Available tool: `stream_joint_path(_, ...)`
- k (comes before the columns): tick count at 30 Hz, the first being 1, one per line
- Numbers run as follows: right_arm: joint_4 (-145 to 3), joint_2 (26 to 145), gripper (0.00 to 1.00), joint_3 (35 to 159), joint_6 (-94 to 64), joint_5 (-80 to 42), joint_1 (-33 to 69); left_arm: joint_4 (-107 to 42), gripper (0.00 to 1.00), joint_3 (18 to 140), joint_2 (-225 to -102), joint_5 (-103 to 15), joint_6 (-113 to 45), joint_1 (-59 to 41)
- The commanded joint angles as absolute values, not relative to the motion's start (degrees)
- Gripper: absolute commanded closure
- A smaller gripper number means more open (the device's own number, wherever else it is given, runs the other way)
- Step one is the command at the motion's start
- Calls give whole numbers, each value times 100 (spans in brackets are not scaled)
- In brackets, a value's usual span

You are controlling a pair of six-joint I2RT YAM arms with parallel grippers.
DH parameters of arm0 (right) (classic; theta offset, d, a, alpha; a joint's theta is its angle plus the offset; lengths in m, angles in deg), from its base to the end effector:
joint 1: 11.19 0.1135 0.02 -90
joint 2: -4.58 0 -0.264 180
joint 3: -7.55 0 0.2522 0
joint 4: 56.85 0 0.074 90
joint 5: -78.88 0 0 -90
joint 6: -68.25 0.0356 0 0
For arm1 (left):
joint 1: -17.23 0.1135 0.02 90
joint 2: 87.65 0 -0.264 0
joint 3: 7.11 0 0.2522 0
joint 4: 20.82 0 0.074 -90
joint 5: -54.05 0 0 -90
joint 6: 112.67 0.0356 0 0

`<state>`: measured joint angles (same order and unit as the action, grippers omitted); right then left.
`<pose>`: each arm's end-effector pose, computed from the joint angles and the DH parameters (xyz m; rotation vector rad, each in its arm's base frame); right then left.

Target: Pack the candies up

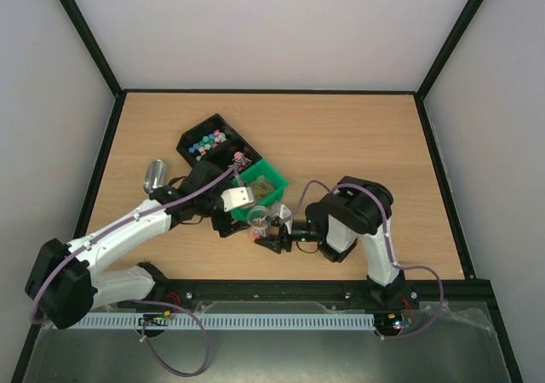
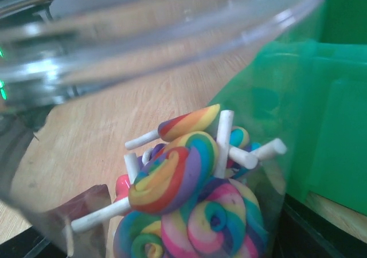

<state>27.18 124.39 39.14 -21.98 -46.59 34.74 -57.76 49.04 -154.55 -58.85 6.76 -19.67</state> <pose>0.1672 0.2025 0.0830 -1.1175 1.3492 1.1010 0.1805 -0.1528 0.2303 1.4570 1.8887 -0.5406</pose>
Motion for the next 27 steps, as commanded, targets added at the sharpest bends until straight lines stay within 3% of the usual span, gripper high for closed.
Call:
stream_joint_path(1, 3828, 12745, 34, 3705, -2334, -4886, 3656, -5793, 6, 4816, -15306, -5732, 972, -1806)
stream_joint_path(4, 3826, 12738, 30, 3701, -2321, -4849, 3657, -6039, 6, 4808, -15286, -5873, 1244, -1757)
stream_joint_path(6, 3828, 12709, 16, 3704, -2284, -4831, 3661, -6294, 6, 4837, -15154, -6254, 1453, -1838)
stream_joint_path(10, 3828, 12588, 5, 3728, -2178, -4773, 3662, -6266, 5, 4794, -15029, -6196, 1291, -2250)
stream_joint_path(27, 3817, 12019, 13, 3896, -1836, -4782, 3659, -5706, 5, 4904, -15435, -6065, 710, -2504)
